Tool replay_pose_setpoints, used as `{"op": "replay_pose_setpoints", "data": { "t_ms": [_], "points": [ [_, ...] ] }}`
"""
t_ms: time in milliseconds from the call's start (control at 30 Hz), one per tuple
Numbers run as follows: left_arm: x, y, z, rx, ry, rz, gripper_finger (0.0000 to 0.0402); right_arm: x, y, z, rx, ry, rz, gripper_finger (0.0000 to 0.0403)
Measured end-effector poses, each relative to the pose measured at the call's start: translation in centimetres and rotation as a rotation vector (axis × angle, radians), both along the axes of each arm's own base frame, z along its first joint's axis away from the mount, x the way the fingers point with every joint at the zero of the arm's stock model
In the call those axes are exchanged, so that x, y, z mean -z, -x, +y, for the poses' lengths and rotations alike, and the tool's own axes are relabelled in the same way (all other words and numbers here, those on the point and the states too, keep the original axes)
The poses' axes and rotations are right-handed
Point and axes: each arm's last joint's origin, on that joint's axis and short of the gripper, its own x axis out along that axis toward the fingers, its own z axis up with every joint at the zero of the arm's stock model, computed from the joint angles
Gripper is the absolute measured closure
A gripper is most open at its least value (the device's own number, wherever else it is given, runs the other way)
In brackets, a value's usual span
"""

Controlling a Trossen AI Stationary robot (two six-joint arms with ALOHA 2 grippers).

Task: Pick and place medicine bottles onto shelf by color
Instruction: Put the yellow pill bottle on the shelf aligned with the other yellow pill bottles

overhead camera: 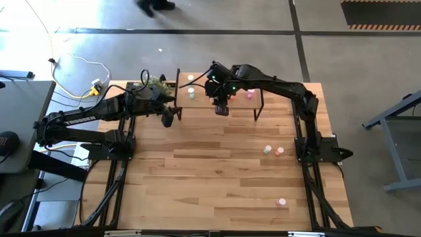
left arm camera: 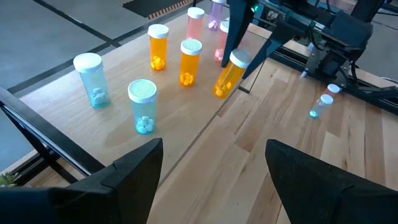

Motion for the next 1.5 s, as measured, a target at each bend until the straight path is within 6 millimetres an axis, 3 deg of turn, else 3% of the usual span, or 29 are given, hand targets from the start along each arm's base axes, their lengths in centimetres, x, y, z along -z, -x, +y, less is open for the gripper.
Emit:
{"op": "replay_pose_setpoints", "data": {
  "t_ms": [1500],
  "points": [
    [0.0,0.0,0.0,0.004,0.000,0.000,0.0126,1.2,-0.1,-1.0,-0.005,0.010,0.031,0.0294]
  ]
}}
